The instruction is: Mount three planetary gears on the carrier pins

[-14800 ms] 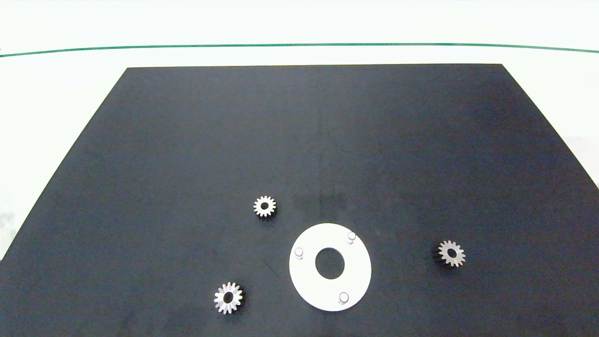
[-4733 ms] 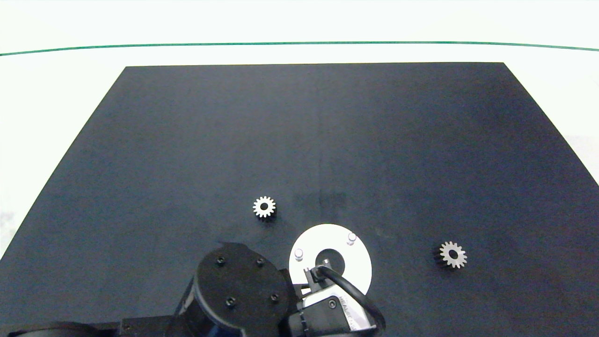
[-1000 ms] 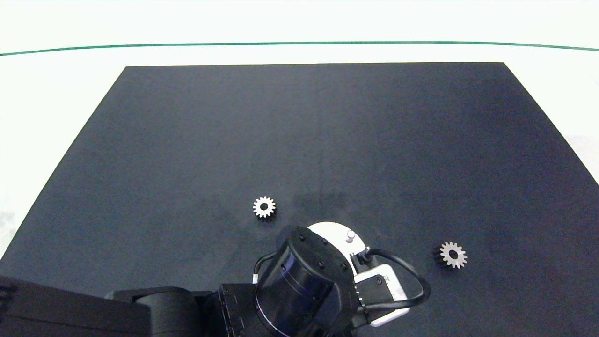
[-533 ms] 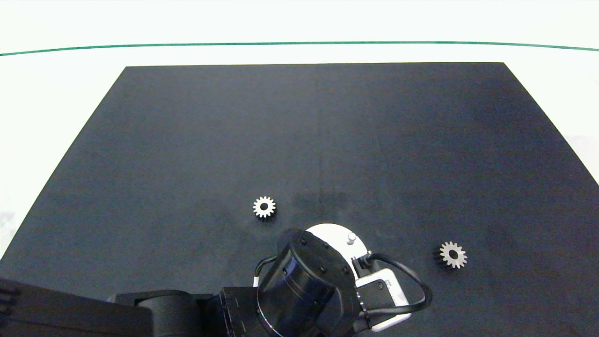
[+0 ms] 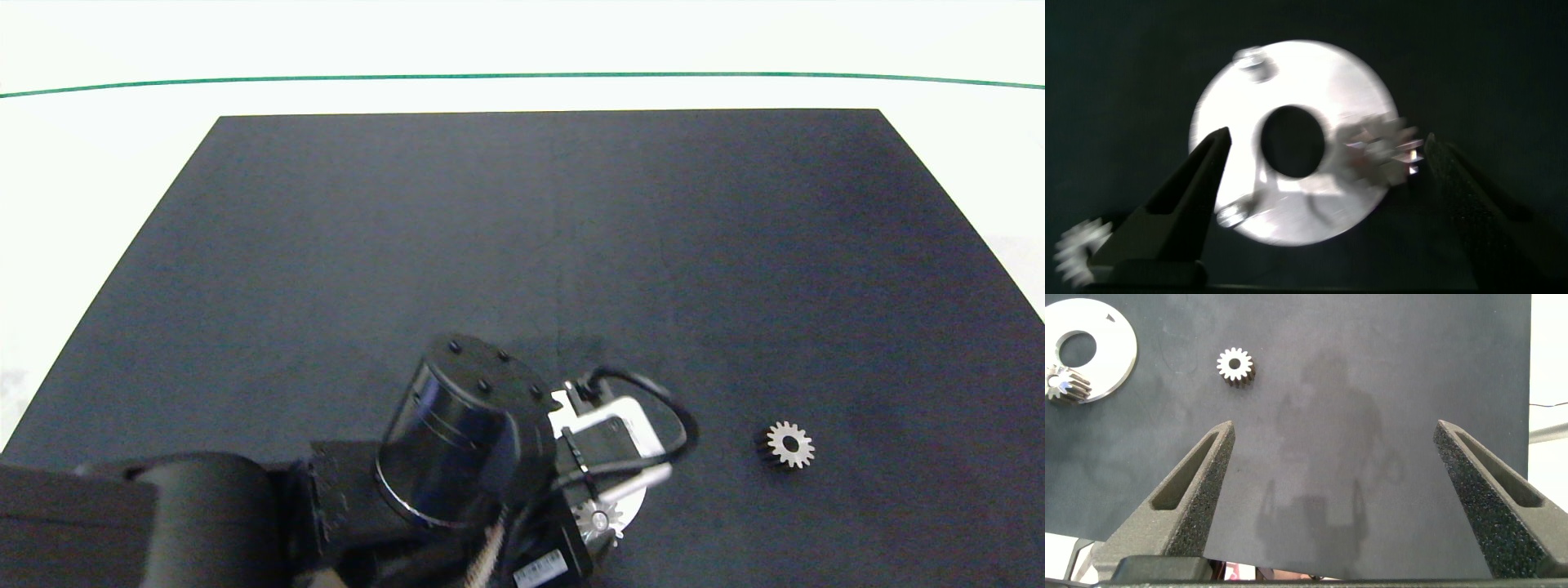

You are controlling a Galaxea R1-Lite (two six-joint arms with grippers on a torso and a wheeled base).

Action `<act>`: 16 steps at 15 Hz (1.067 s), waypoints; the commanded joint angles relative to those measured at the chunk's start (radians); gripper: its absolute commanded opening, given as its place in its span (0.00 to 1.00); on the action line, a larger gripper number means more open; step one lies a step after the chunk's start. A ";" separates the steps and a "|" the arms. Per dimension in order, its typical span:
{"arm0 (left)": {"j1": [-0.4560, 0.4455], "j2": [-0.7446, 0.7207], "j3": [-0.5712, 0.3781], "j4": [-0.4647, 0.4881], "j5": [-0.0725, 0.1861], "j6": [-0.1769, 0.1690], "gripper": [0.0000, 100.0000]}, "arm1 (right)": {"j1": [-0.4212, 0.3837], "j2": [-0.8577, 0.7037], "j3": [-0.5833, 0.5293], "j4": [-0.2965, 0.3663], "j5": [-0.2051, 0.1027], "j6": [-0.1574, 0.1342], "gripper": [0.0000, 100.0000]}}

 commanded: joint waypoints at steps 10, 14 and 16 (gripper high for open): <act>0.368 -0.108 -0.104 0.089 -0.140 -0.023 1.00 | -0.001 -0.003 -0.003 0.003 -0.001 -0.001 1.00; 0.369 -0.067 0.008 -0.066 -0.191 -0.023 1.00 | -0.003 -0.006 0.000 0.004 -0.001 -0.001 1.00; 0.372 -0.053 0.045 -0.112 -0.209 -0.024 1.00 | -0.003 -0.004 0.000 0.004 -0.001 -0.001 1.00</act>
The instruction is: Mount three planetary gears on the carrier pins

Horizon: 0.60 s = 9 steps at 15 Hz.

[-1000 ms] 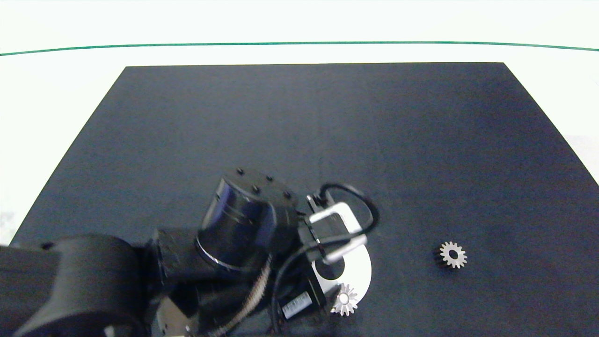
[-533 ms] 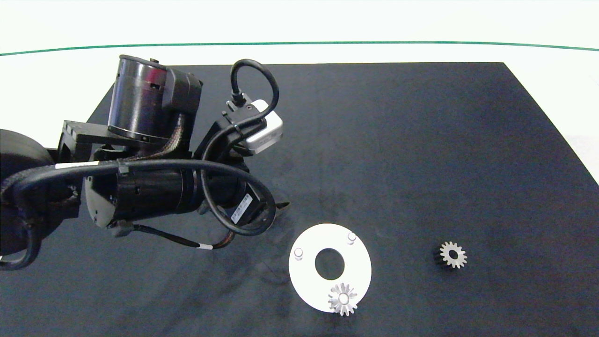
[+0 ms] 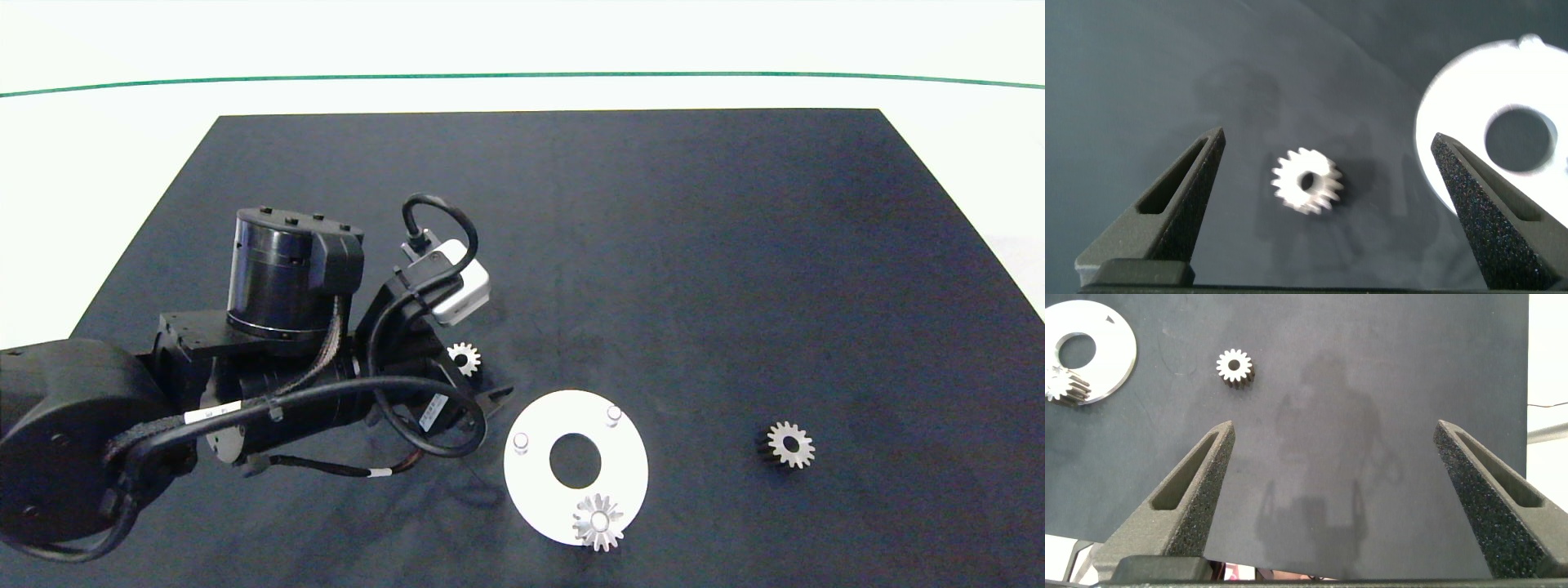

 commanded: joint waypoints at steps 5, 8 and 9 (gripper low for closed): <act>0.032 0.055 0.049 -0.073 -0.051 0.004 1.00 | -0.001 -0.001 0.000 0.003 0.000 -0.003 1.00; 0.066 0.061 0.055 -0.087 -0.076 0.006 1.00 | -0.001 -0.001 0.000 0.003 0.000 -0.003 1.00; 0.075 0.063 0.058 -0.098 -0.088 0.006 1.00 | -0.003 -0.001 0.000 0.003 0.000 -0.003 1.00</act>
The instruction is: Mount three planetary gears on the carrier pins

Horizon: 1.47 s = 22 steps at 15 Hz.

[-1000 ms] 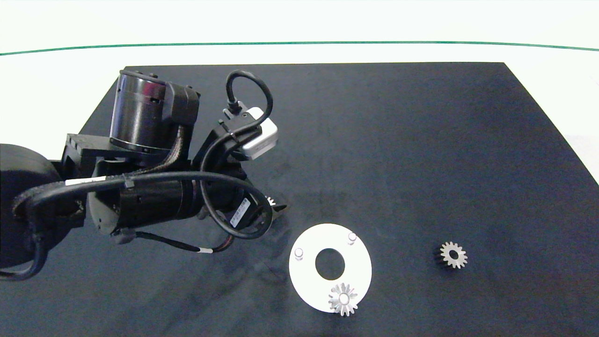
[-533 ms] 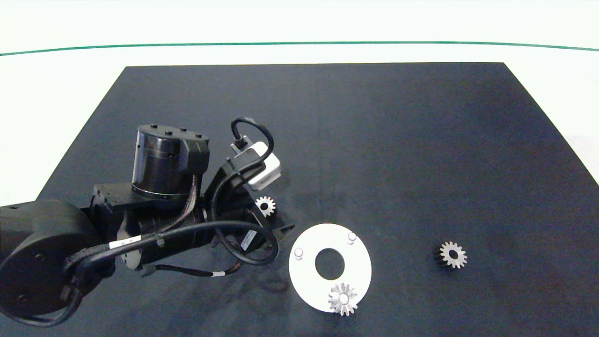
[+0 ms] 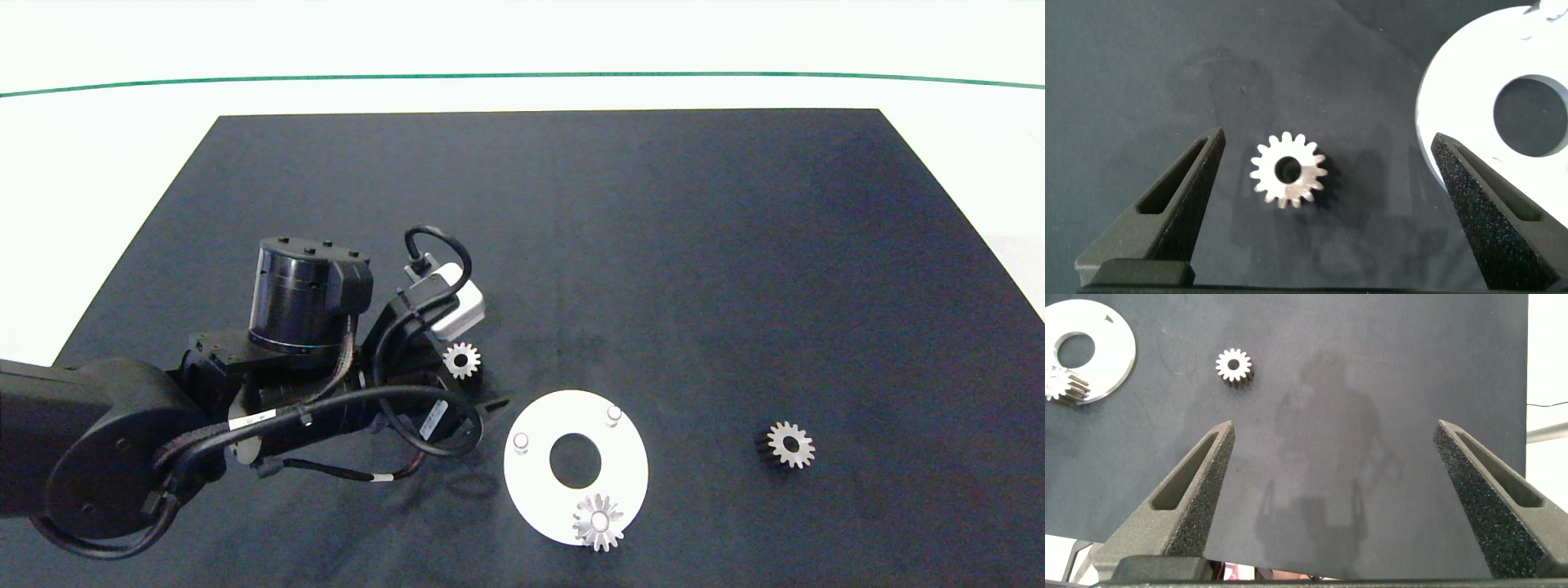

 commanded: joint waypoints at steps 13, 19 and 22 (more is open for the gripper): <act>0.057 0.053 0.057 -0.101 -0.079 0.007 1.00 | -0.002 0.004 0.003 0.003 -0.002 -0.003 1.00; 0.061 0.073 0.067 -0.144 -0.091 0.009 0.99 | -0.002 0.006 0.003 0.003 -0.002 -0.008 1.00; 0.079 0.077 0.066 -0.165 -0.096 0.013 0.93 | -0.002 0.006 0.003 0.003 -0.002 -0.008 1.00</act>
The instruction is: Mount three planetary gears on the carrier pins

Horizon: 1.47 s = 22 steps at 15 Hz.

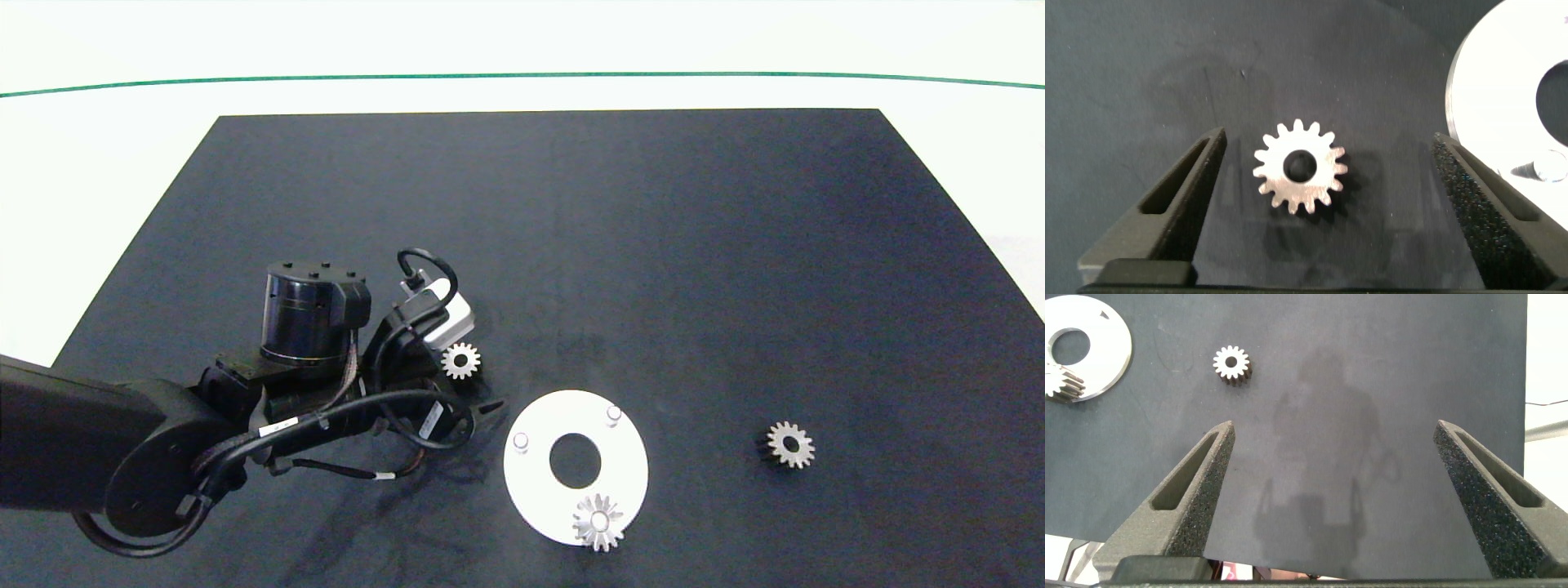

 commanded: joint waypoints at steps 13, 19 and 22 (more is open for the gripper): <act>0.033 0.017 0.004 -0.010 -0.043 0.010 0.68 | -0.003 0.003 0.000 0.003 0.000 -0.004 1.00; 0.033 0.027 -0.002 -0.013 -0.043 0.010 0.56 | -0.003 0.003 0.000 0.003 0.000 -0.004 1.00; 0.033 0.041 0.001 -0.045 -0.048 0.008 0.50 | -0.003 0.003 0.000 0.003 0.000 -0.004 1.00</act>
